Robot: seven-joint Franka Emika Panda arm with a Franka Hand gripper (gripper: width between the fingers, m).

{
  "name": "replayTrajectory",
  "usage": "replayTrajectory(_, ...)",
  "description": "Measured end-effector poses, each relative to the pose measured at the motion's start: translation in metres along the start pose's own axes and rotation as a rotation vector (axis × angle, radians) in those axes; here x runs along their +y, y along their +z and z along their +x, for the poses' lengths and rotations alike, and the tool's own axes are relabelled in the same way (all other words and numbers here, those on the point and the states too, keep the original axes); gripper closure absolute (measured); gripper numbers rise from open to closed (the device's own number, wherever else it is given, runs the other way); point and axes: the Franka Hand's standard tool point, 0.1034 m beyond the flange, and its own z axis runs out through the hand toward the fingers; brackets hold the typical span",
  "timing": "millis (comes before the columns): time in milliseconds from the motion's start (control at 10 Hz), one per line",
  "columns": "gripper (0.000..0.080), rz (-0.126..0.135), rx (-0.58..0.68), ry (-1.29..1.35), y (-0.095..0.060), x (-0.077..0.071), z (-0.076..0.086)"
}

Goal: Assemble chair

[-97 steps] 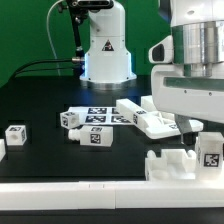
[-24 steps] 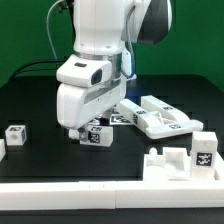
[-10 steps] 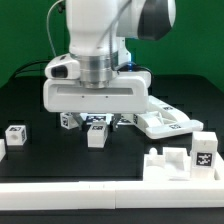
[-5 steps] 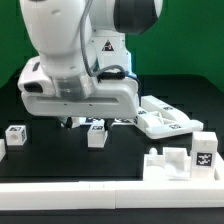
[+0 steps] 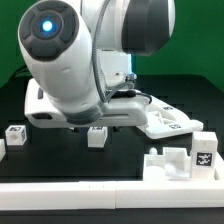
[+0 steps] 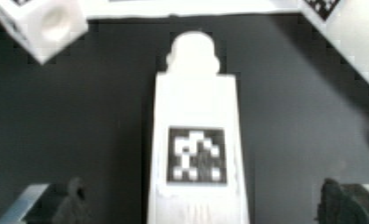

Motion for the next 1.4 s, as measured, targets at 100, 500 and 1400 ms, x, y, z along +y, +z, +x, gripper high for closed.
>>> replayTrajectory(100, 0.0151, 0.0, -0.004, 0.001, 0.001, 0.001, 0.002)
replayTrajectory(500, 0.0151, 0.024, -0.089, 0.094, 0.008, 0.008, 0.005)
replayTrajectory(1400, 0.0515, 0.03, -0.092, 0.12, 0.005, 0.007, 0.006)
